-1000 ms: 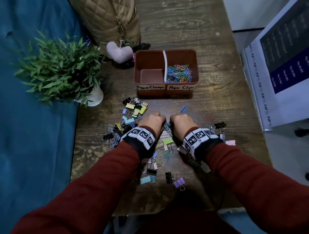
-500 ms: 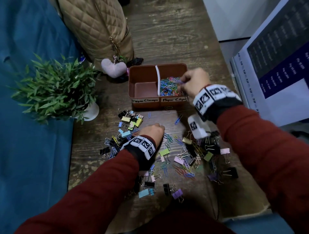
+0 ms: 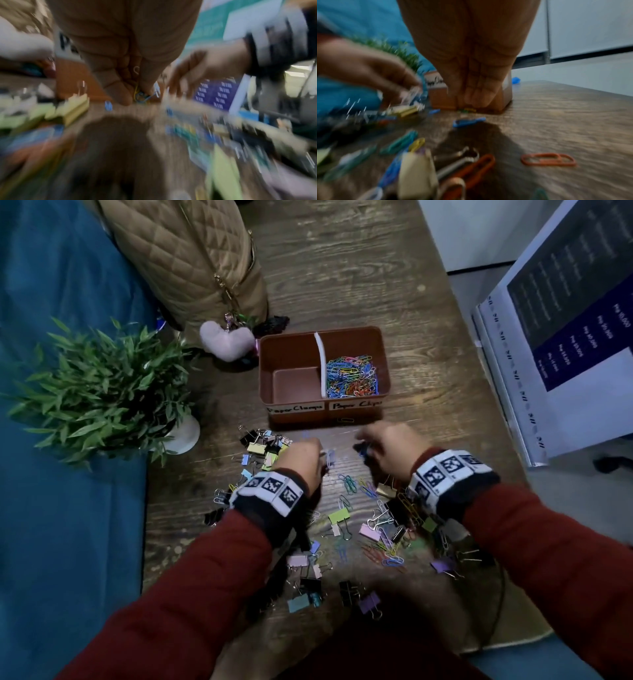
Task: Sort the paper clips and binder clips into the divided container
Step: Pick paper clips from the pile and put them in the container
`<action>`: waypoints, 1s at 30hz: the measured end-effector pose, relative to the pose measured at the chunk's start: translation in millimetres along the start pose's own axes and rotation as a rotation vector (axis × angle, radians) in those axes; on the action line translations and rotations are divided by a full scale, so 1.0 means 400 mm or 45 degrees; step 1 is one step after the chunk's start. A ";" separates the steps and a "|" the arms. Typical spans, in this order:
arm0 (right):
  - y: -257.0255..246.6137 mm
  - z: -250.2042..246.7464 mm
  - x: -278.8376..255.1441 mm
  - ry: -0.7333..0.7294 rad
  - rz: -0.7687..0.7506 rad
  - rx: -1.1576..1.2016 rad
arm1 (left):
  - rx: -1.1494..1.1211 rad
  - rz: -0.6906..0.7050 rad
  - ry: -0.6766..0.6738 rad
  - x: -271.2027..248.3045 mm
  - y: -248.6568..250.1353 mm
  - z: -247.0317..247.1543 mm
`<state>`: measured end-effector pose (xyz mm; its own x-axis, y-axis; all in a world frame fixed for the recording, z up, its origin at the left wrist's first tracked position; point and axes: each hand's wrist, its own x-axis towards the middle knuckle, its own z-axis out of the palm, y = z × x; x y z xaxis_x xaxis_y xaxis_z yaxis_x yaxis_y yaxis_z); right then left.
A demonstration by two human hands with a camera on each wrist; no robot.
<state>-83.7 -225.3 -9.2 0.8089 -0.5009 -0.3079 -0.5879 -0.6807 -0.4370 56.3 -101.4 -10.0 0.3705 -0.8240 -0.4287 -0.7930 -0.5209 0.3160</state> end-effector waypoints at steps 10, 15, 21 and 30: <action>-0.028 0.055 0.061 -0.208 -0.155 -0.350 | -0.214 0.017 0.446 0.140 0.096 -0.234; -0.011 0.080 0.009 -0.256 -0.269 -0.102 | -0.262 -0.004 0.399 0.183 0.107 -0.243; -0.011 0.094 -0.026 -0.263 -0.073 -0.164 | -0.297 0.016 0.438 0.063 0.030 -0.175; -0.073 0.127 -0.008 -0.175 -0.204 -0.106 | 0.118 0.006 -0.038 0.067 -0.048 0.001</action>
<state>-68.8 -176.7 -38.3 0.8825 -0.3090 -0.3546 -0.4457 -0.7903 -0.4205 81.2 -113.4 -27.7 0.3534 -0.8186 -0.4528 -0.8363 -0.4933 0.2391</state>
